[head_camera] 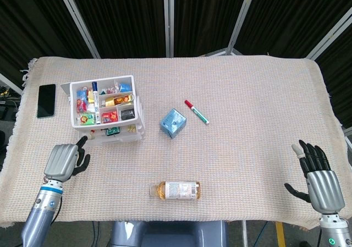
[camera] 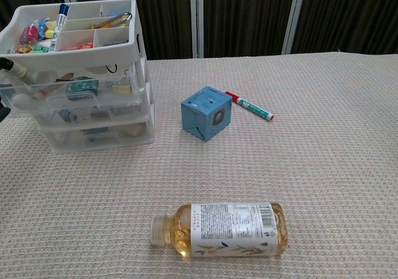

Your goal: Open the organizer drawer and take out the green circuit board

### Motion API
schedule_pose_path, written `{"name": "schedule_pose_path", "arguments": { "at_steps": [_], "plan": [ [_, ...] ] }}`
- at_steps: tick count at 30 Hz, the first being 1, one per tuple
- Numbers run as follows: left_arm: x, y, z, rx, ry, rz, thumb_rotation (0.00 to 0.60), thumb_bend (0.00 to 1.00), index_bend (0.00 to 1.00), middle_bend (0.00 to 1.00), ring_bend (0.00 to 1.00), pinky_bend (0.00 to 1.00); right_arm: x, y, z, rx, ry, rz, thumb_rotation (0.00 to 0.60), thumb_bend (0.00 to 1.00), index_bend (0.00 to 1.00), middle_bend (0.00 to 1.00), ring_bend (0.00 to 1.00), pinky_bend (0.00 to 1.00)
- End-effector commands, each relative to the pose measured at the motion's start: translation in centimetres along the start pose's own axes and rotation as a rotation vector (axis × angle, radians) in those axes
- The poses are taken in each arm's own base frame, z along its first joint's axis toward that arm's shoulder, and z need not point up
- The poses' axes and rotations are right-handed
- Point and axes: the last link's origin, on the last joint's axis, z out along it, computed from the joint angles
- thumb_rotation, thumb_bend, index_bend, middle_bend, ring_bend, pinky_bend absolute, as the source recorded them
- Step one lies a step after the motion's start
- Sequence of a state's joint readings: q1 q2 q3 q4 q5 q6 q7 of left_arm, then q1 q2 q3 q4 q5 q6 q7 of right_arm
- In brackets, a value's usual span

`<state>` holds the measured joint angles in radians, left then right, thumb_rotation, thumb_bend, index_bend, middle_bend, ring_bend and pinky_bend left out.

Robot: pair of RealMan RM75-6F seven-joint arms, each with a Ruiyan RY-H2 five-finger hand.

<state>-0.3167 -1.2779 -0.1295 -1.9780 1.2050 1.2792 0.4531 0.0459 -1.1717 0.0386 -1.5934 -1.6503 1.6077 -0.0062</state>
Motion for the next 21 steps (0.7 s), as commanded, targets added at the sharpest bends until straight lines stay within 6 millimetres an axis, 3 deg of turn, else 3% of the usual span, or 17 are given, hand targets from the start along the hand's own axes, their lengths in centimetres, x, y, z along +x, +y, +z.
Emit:
{"name": "schedule_pose_path", "arguments": {
  "at_steps": [1, 10, 21],
  "plan": [
    [-0.1, 0.2, 0.3, 0.001, -0.006, 0.001, 0.600, 0.55, 0.26, 0.83, 0.86, 0.76, 0.0, 0.0, 0.0, 0.000, 0.000, 0.000, 0.600, 0.03, 0.09, 0.00, 0.00, 0.00],
    [-0.4, 0.3, 0.4, 0.004, -0.028, -0.018, 0.600, 0.55, 0.27, 0.84, 0.86, 0.76, -0.1, 0.0, 0.0, 0.002, -0.002, -0.005, 0.600, 0.03, 0.09, 0.00, 0.00, 0.00],
    [-0.2, 0.5, -1.1, -0.047, -0.057, -0.073, 0.600, 0.56, 0.31, 0.84, 0.87, 0.76, -0.2, -0.2, 0.0, 0.004, -0.002, -0.009, 0.600, 0.03, 0.09, 0.00, 0.00, 0.00]
  ]
}}
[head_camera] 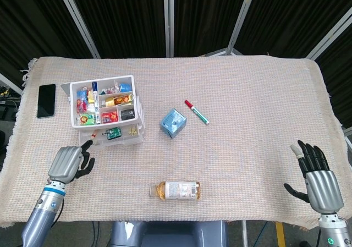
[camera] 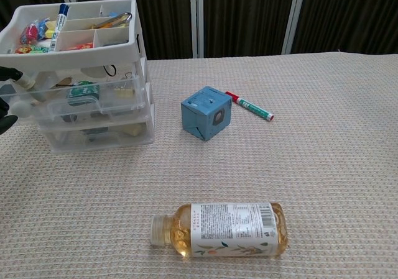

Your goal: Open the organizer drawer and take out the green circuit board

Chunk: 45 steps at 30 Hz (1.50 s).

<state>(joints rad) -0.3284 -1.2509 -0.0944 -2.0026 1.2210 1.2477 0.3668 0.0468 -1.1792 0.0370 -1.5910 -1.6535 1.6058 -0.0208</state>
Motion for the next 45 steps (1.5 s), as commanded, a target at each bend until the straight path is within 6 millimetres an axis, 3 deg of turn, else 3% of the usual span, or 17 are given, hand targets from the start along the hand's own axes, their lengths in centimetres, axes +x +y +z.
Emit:
{"name": "schedule_pose_path", "arguments": {
  "at_steps": [1, 28, 39, 42, 45],
  "plan": [
    [0.0, 0.1, -0.7, -0.017, -0.002, -0.005, 0.600, 0.56, 0.31, 0.84, 0.87, 0.76, 0.0, 0.0, 0.0, 0.000, 0.001, -0.001, 0.600, 0.03, 0.09, 0.00, 0.00, 0.00],
    [-0.9, 0.1, -4.8, -0.114, -0.021, -0.002, 0.600, 0.55, 0.32, 0.84, 0.86, 0.76, 0.4, 0.2, -0.1, -0.008, 0.006, 0.011, 0.600, 0.03, 0.09, 0.00, 0.00, 0.00],
    [-0.2, -0.6, -5.0, -0.103, 0.054, 0.025, 0.600, 0.55, 0.22, 0.84, 0.87, 0.76, 0.3, 0.1, -0.1, -0.005, 0.004, 0.006, 0.600, 0.03, 0.09, 0.00, 0.00, 0.00],
    [0.5, -0.8, -4.9, -0.096, 0.093, 0.017, 0.600, 0.50, 0.19, 0.83, 0.86, 0.75, 0.3, 0.1, -0.1, -0.008, 0.005, 0.008, 0.600, 0.03, 0.09, 0.00, 0.00, 0.00],
    [1.6, -0.9, -4.8, -0.101, 0.140, 0.032, 0.600, 0.34, 0.17, 0.80, 0.84, 0.73, 0.3, 0.1, -0.1, -0.007, 0.003, 0.007, 0.600, 0.03, 0.09, 0.00, 0.00, 0.00]
  ]
}}
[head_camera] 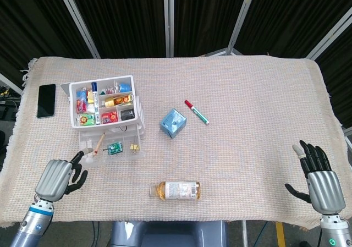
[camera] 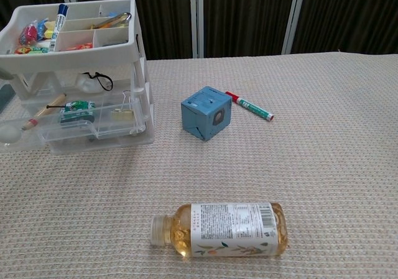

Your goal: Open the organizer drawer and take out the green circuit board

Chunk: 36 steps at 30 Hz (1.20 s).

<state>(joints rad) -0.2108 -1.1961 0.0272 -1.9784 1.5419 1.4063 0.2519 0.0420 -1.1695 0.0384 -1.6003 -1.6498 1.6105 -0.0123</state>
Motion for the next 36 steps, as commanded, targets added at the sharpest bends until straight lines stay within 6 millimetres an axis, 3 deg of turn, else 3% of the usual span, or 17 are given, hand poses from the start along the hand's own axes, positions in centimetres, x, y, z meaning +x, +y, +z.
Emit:
{"name": "schedule_pose_path", "arguments": {
  "at_steps": [1, 5, 8, 17, 22, 30, 36],
  "plan": [
    [1.1, -0.1, 0.2, -0.005, 0.048, 0.025, 0.600, 0.27, 0.17, 0.78, 0.83, 0.72, 0.0, 0.0, 0.0, 0.002, -0.002, 0.000, 0.600, 0.03, 0.09, 0.00, 0.00, 0.00],
    [2.5, 0.0, 1.0, -0.013, 0.117, 0.097, 0.600, 0.12, 0.17, 0.73, 0.78, 0.69, -0.1, -0.1, 0.0, 0.003, -0.004, -0.003, 0.600, 0.03, 0.09, 0.00, 0.00, 0.00],
    [3.4, 0.4, 1.9, -0.023, 0.141, 0.155, 0.600, 0.06, 0.18, 0.74, 0.78, 0.70, -0.1, -0.1, 0.0, 0.003, -0.003, -0.004, 0.600, 0.03, 0.09, 0.00, 0.00, 0.00],
    [4.9, 1.8, 5.1, -0.051, 0.135, 0.308, 0.600, 0.04, 0.40, 0.89, 0.88, 0.77, -0.1, -0.1, 0.0, 0.003, -0.004, -0.001, 0.600, 0.03, 0.09, 0.00, 0.00, 0.00],
    [4.9, 2.6, 7.0, -0.089, 0.123, 0.405, 0.600, 0.04, 0.46, 0.96, 0.93, 0.81, -0.2, -0.1, 0.0, 0.004, -0.009, -0.001, 0.600, 0.03, 0.09, 0.00, 0.00, 0.00],
    [4.5, 4.1, 9.5, -0.160, 0.052, 0.502, 0.600, 0.02, 0.47, 0.97, 0.93, 0.81, -0.1, 0.1, 0.1, -0.001, -0.006, 0.007, 0.600, 0.03, 0.09, 0.00, 0.00, 0.00],
    [3.5, 4.8, 10.5, -0.188, -0.057, 0.601, 0.600, 0.01, 0.38, 0.97, 0.93, 0.81, 0.1, 0.2, 0.2, -0.006, -0.003, 0.017, 0.600, 0.03, 0.09, 0.00, 0.00, 0.00]
  ]
}}
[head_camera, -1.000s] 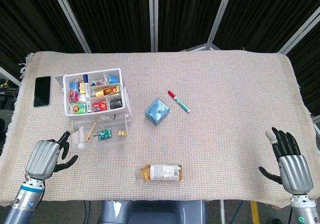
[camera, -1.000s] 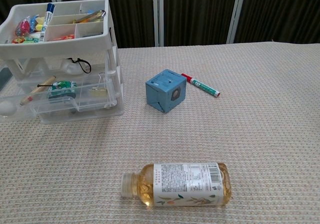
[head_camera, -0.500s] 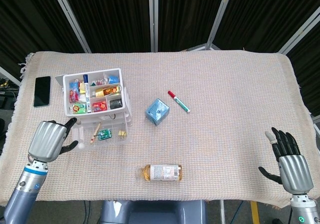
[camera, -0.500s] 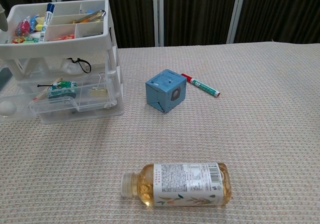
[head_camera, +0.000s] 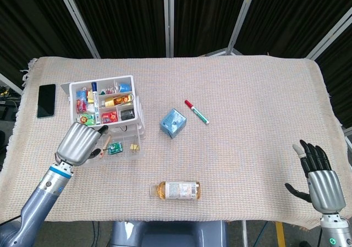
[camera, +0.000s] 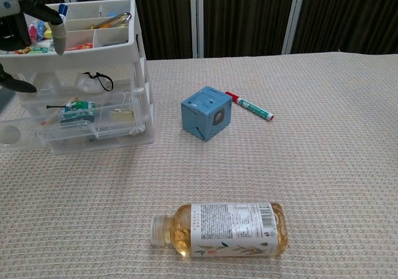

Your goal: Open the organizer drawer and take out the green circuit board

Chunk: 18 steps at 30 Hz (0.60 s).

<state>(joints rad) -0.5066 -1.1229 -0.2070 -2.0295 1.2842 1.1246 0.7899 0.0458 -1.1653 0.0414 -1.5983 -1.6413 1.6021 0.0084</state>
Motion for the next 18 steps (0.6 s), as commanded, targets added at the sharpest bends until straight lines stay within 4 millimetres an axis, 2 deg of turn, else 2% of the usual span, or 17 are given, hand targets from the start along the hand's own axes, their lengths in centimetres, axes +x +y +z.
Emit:
{"name": "schedule_pose_path", "arguments": {
  "at_steps": [1, 12, 18],
  "plan": [
    [-0.2, 0.9, 0.8, -0.044, -0.071, 0.058, 0.600, 0.02, 0.38, 0.97, 0.93, 0.81, 0.1, 0.1, 0.1, -0.002, 0.001, 0.005, 0.600, 0.03, 0.09, 0.00, 0.00, 0.00],
    [-0.2, 2.5, 2.0, -0.079, -0.158, 0.126, 0.600, 0.02, 0.44, 0.97, 0.93, 0.81, 0.5, 0.3, 0.0, -0.007, 0.016, 0.026, 0.600, 0.03, 0.09, 0.00, 0.00, 0.00],
    [-0.7, 2.9, 2.3, -0.069, -0.198, 0.152, 0.600, 0.02, 0.39, 0.97, 0.93, 0.81, 0.6, 0.3, 0.0, -0.008, 0.020, 0.031, 0.600, 0.03, 0.09, 0.00, 0.00, 0.00]
  ]
}}
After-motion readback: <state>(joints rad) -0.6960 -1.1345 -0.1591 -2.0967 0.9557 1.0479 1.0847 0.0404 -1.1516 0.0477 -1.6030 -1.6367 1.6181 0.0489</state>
